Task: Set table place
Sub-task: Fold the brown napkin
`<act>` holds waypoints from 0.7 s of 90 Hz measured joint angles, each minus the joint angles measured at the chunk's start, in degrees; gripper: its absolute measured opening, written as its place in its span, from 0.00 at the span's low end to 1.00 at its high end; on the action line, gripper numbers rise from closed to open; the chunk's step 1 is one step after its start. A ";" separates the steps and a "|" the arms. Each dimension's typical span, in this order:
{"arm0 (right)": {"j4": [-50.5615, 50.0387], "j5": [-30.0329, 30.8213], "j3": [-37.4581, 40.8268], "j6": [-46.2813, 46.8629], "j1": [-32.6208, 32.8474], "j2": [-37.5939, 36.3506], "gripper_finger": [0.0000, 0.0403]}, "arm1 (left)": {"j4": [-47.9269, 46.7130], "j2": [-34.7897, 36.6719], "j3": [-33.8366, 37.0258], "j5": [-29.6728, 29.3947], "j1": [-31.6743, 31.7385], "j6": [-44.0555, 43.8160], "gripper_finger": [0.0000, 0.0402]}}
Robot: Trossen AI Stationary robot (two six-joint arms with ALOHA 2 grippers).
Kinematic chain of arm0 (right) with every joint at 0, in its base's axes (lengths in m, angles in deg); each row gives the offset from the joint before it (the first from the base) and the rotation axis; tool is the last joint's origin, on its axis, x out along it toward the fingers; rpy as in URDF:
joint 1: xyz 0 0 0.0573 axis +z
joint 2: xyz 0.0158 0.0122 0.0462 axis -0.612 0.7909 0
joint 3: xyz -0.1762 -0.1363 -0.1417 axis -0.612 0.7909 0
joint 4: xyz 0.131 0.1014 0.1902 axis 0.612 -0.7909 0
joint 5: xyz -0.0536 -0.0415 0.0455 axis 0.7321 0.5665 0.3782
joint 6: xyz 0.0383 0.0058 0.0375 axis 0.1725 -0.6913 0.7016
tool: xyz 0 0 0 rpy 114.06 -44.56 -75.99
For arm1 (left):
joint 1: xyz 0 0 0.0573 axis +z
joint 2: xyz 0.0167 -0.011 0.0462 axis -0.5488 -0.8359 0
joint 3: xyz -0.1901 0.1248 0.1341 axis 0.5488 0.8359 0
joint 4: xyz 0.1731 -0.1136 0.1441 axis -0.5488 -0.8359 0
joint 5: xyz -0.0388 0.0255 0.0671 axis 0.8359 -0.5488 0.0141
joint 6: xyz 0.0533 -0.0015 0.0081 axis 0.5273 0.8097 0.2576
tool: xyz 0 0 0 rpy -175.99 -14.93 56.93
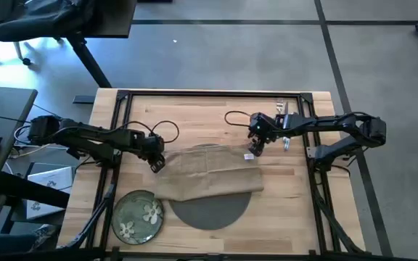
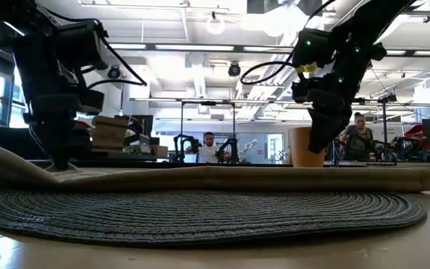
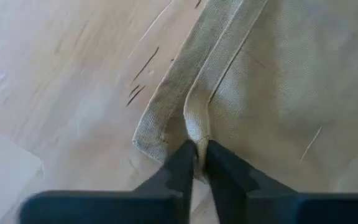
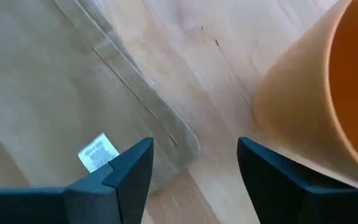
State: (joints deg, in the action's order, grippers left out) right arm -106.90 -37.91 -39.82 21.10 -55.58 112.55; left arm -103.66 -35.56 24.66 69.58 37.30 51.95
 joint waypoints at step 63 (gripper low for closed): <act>10.10 -3.22 8.74 7.58 2.04 0.00 0.53 | -0.99 4.21 -3.07 -5.39 -0.04 -1.84 0.00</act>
State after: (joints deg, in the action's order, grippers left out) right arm -96.80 -41.13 -31.08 28.68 -53.54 112.55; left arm -104.65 -31.35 21.59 64.19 37.25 50.10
